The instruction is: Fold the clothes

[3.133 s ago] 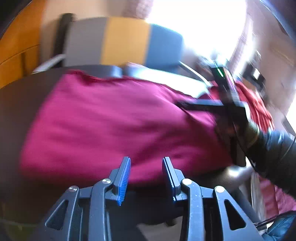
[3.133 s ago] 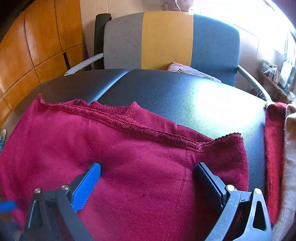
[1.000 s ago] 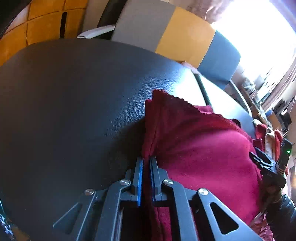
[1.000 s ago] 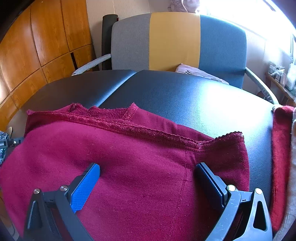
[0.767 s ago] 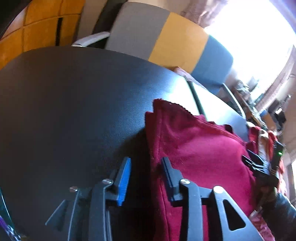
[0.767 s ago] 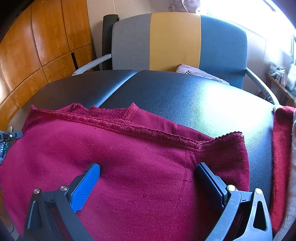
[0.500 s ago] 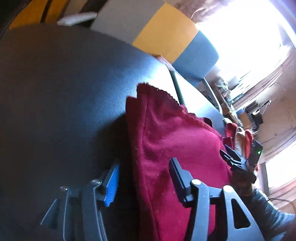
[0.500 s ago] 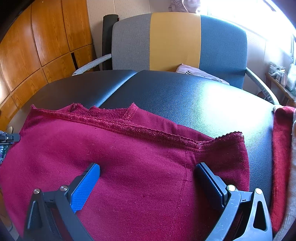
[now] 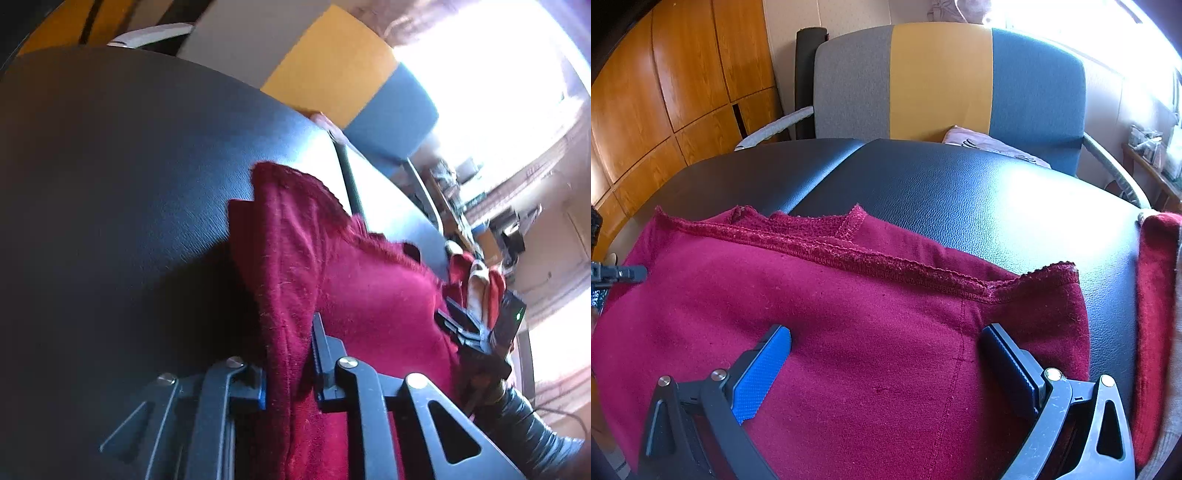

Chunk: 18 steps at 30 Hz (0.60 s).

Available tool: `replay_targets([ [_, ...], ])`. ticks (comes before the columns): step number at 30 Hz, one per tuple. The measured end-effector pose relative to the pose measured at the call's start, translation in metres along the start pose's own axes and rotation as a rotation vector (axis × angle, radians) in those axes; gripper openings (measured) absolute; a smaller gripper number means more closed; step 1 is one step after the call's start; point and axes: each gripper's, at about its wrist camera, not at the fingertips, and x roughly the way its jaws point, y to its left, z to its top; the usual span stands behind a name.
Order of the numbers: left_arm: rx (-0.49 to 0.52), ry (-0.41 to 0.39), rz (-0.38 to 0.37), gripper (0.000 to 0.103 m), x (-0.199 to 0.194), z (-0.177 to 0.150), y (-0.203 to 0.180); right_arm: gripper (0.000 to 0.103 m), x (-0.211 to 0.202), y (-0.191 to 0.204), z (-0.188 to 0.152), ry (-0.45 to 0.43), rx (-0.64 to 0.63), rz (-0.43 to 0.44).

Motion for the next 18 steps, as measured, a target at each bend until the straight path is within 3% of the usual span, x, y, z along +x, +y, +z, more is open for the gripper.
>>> replay_targets([
  [3,-0.003,-0.010,0.032,0.014,-0.010,0.010,0.003,0.100,-0.009,0.000,0.007,0.033,-0.024,0.087],
  [5,-0.004,-0.017,0.054,0.014,-0.016,0.016,0.005,0.083,-0.024,0.003,0.012,0.047,-0.082,0.160],
  [10,0.003,-0.030,0.093,0.014,-0.040,0.029,0.002,0.055,-0.054,0.010,0.008,0.098,-0.241,0.240],
  [15,-0.009,-0.054,0.067,0.014,-0.064,0.034,-0.018,0.052,-0.051,0.010,-0.016,0.200,-0.367,0.185],
  [18,-0.029,-0.054,0.013,0.014,-0.075,0.034,-0.043,0.052,-0.050,0.003,-0.026,0.194,-0.366,0.187],
])
